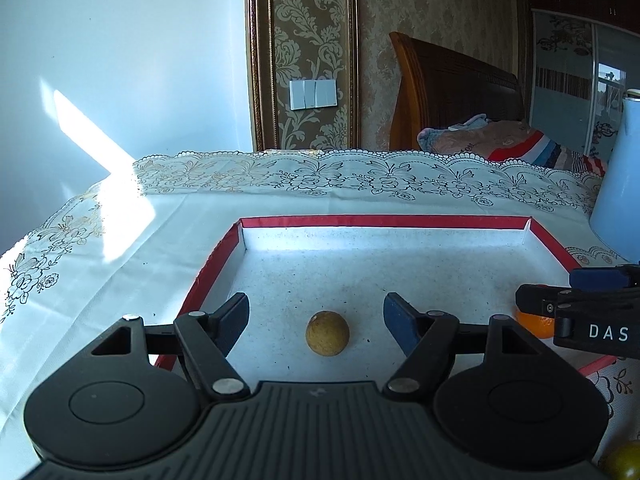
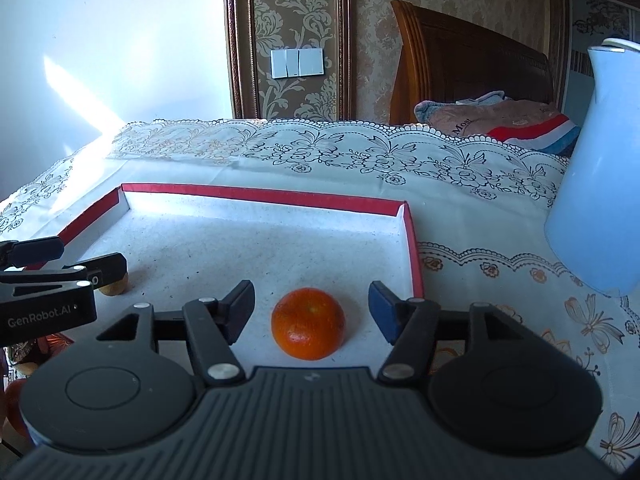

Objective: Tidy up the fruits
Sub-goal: 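Withdraw both tools from the tray back toward the remaining fruits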

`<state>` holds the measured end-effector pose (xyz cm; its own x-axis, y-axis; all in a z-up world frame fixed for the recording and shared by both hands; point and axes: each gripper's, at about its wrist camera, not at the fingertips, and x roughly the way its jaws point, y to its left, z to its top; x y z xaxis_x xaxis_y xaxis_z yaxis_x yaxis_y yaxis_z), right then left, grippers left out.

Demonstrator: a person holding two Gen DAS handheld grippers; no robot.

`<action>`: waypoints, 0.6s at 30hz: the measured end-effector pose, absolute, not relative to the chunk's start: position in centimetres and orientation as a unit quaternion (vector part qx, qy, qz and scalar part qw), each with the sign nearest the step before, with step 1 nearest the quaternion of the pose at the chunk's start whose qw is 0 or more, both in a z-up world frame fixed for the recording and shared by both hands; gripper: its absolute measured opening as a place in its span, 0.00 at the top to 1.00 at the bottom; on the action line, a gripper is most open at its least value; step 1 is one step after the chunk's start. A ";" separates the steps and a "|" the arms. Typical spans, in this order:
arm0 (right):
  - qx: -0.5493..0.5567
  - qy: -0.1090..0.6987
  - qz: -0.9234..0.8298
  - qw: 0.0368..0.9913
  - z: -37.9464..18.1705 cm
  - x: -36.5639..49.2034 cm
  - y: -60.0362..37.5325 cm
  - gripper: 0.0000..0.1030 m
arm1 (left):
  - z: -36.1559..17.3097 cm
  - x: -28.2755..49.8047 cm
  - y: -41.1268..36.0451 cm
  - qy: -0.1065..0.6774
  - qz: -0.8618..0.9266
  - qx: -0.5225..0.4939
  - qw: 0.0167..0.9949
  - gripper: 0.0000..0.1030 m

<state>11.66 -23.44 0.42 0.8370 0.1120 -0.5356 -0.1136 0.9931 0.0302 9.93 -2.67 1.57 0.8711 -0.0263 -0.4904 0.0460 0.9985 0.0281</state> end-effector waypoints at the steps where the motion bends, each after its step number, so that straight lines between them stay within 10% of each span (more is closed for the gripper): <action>1: 0.000 0.279 0.059 0.959 0.4 11.5 -23.5 0.41 | 1.6 9.7 -2.6 0.250 -0.017 0.019 0.968 0.28; 18: 0.032 0.236 0.049 0.970 0.7 5.8 -25.6 0.28 | 1.8 2.3 0.3 0.181 -0.029 0.026 0.983 0.20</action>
<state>5.81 -25.63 0.73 0.8834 0.1111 -0.4552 -0.0809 0.9931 0.0853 2.25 0.27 1.81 0.9325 -0.0478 -0.3579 0.0664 0.9970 0.0396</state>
